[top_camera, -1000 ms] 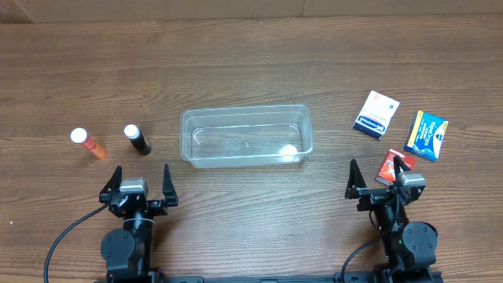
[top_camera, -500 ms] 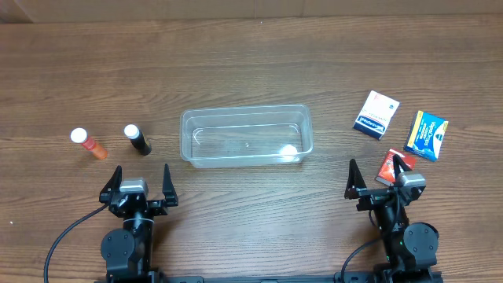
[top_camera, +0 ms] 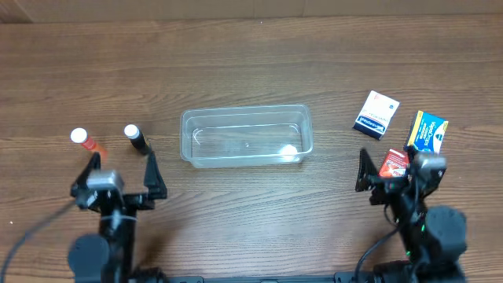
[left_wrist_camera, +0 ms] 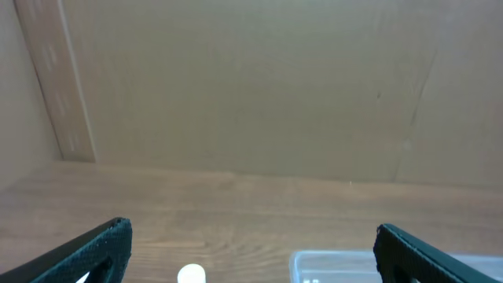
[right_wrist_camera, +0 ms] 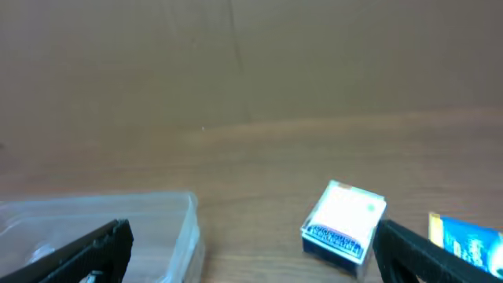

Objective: Pack container
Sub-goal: 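Reach left gripper to the dark white-capped bottle and grasp it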

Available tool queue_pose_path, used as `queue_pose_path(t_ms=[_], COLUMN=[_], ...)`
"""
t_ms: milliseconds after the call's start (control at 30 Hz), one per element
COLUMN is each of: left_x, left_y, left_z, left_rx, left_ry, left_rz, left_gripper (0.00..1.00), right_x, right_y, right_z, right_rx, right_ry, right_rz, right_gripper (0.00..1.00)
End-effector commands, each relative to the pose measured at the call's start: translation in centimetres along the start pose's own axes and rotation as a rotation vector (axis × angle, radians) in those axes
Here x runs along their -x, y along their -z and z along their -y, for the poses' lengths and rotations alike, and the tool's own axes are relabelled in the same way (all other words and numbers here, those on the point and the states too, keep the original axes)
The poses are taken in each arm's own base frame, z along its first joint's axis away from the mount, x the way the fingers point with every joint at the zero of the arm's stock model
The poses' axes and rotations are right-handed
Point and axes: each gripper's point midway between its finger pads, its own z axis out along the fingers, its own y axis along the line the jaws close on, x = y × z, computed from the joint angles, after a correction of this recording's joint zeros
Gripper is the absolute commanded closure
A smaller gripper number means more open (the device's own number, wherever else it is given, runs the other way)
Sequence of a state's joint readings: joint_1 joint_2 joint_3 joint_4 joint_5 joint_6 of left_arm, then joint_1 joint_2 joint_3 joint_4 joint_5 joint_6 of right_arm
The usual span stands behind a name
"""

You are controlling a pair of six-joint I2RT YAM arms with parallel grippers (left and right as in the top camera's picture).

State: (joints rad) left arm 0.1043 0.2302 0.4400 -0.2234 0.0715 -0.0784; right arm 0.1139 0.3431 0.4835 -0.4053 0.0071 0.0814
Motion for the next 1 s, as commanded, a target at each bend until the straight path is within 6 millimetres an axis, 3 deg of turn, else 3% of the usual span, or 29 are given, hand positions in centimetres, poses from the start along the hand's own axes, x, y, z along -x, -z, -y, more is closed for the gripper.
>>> queue_pose_path(t_ms=[0,67,167,367,467,567,667,767,967], left_x=[1.1,0.6,-1.4,-6.7,-7.5,-6.9,-5.8,-6.0,-10.5], left_y=[-2.6,-4.5,-6.4,-5.4,-5.9,-7.4,-9.0,-10.6,-13.2], left_z=[0.1,-0.1,-0.4,-0.4,-0.4,-0.7,-2.5,-3.6,-5.3], left_rx=[0.009,0.025,0.045,0.069,0.073,0.087,0.174,0.212,0.252], left_ry=[0.02,0.03,0.048,0.097,0.101,0.103,0.081,0.075,0.08], left_rz=[-0.183,-0.338,-0.6,-1.138,-1.188,-1.156,-1.137,-1.15,-1.252], left_gripper=[0.0,0.0,0.0,0.0,0.0,0.0,0.0,0.0,0.0], right_x=[3.3,3.8,2.7,-2.8,-3.7,-3.6,-3.6,-3.6,-3.6], right_y=[-1.6,-3.2,-5.4,-7.8,-8.1,-8.1,-8.1,-8.1,-8.1], right_z=[-0.3,-0.3,-0.1,0.5,0.7,0.7,0.7,0.7,0.7], right_rx=[-0.032,-0.05,-0.078,-0.132,-0.138,-0.14,-0.141,-0.141,-0.141], right_ry=[0.005,0.004,0.012,-0.029,-0.029,-0.03,-0.032,-0.032,-0.032], right_rz=[-0.114,-0.235,-0.437,-0.786,-0.82,-0.82,-0.82,-0.819,-0.819], right_gripper=[0.0,0.0,0.0,0.0,0.0,0.0,0.0,0.0,0.0])
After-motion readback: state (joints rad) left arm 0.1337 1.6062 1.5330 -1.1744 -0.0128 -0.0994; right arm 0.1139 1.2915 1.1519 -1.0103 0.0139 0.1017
